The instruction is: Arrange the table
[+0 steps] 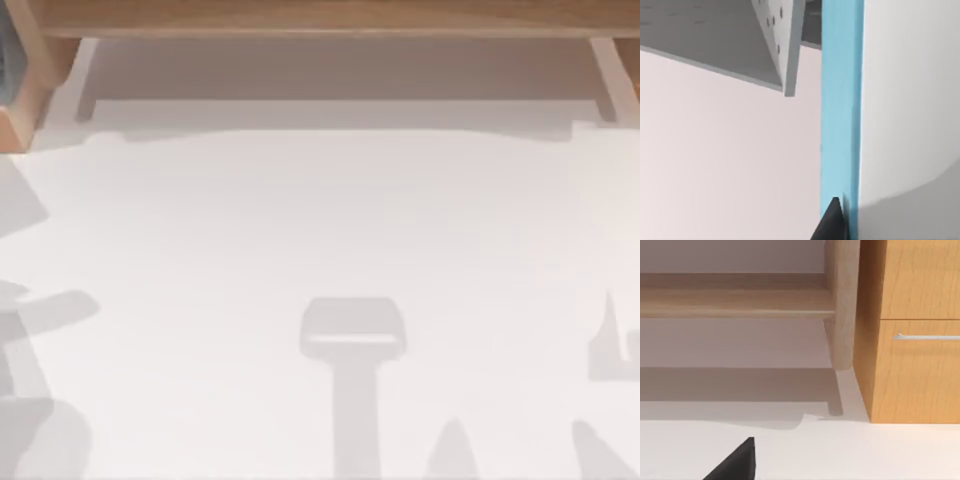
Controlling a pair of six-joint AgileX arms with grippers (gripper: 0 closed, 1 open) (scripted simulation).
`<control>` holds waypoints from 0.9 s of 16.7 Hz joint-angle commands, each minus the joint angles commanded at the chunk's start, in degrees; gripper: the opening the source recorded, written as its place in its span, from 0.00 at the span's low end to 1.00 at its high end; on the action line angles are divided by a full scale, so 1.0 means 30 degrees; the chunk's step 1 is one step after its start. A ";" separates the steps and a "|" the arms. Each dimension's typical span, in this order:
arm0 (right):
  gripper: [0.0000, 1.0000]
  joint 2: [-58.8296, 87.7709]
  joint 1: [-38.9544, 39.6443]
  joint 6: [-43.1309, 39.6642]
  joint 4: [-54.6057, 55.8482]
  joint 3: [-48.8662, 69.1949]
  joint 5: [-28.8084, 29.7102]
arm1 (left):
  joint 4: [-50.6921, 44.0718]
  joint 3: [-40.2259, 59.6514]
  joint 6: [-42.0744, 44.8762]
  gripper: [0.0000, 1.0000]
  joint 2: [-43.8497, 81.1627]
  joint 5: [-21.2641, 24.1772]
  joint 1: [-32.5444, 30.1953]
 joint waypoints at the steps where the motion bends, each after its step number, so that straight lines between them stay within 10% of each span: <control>1: 1.00 0.0000 0.0000 0.0000 0.0000 0.0000 0.0000 | 0.0373 0.0005 0.0332 0.00 0.0628 0.0462 0.0024; 15: 1.00 0.0000 0.0000 0.0000 0.0000 0.0000 0.0000 | 0.3202 0.2032 0.1322 0.00 0.5391 0.3538 -0.2558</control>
